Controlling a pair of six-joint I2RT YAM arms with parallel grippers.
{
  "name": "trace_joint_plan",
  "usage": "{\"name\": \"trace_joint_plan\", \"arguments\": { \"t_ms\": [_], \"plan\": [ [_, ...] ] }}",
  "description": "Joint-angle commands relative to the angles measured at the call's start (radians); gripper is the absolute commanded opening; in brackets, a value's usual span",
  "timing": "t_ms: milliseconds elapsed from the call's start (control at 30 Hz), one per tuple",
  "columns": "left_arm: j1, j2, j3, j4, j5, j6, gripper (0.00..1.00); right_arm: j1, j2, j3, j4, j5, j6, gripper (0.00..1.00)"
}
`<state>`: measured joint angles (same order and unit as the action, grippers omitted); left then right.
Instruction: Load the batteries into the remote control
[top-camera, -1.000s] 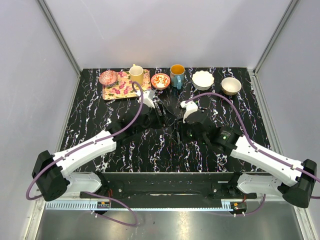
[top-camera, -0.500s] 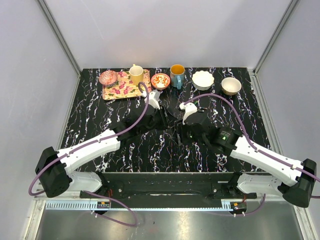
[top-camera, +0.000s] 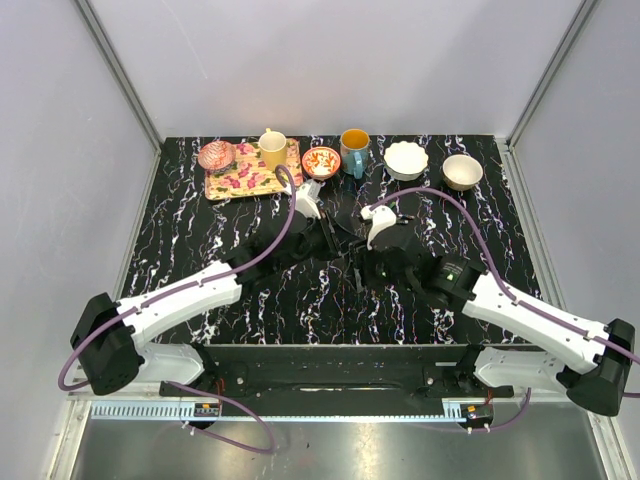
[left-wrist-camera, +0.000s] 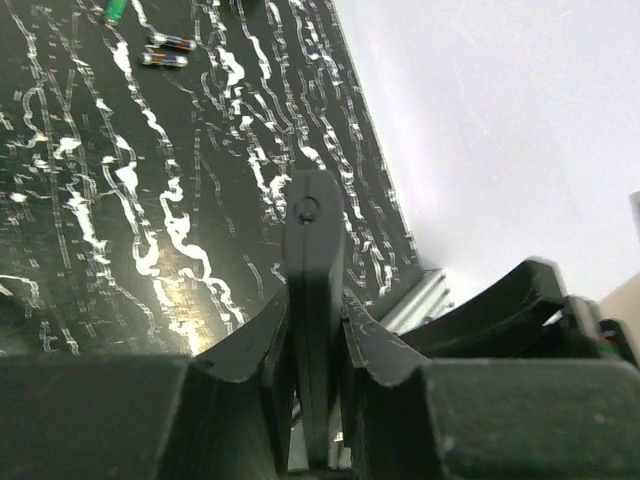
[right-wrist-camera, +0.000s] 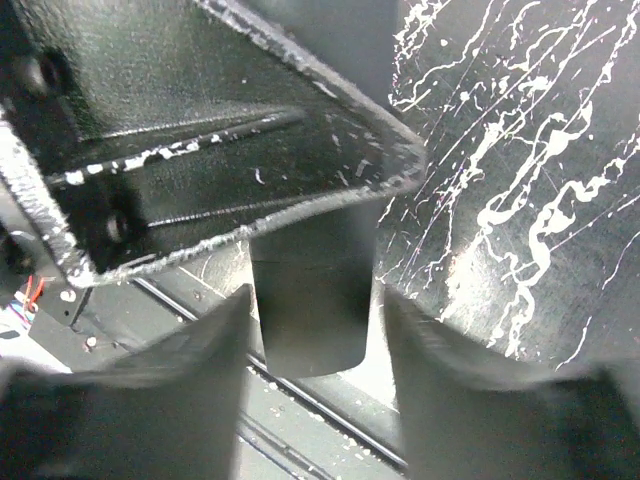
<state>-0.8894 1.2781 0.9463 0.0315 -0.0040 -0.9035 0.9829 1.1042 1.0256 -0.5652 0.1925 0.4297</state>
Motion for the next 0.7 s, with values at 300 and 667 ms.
{"name": "trace_joint_plan", "arguments": {
  "t_ms": [300,667],
  "plan": [
    [0.116,-0.215,-0.217,0.238,-0.057,0.011,0.0,0.008,-0.173,0.065,-0.027,-0.01,0.065,1.0],
    [0.148,-0.41,-0.558,0.807,-0.093,0.018,0.0,-0.015,-0.313,-0.294,0.502,-0.037,0.38,1.0]
  ]
}}
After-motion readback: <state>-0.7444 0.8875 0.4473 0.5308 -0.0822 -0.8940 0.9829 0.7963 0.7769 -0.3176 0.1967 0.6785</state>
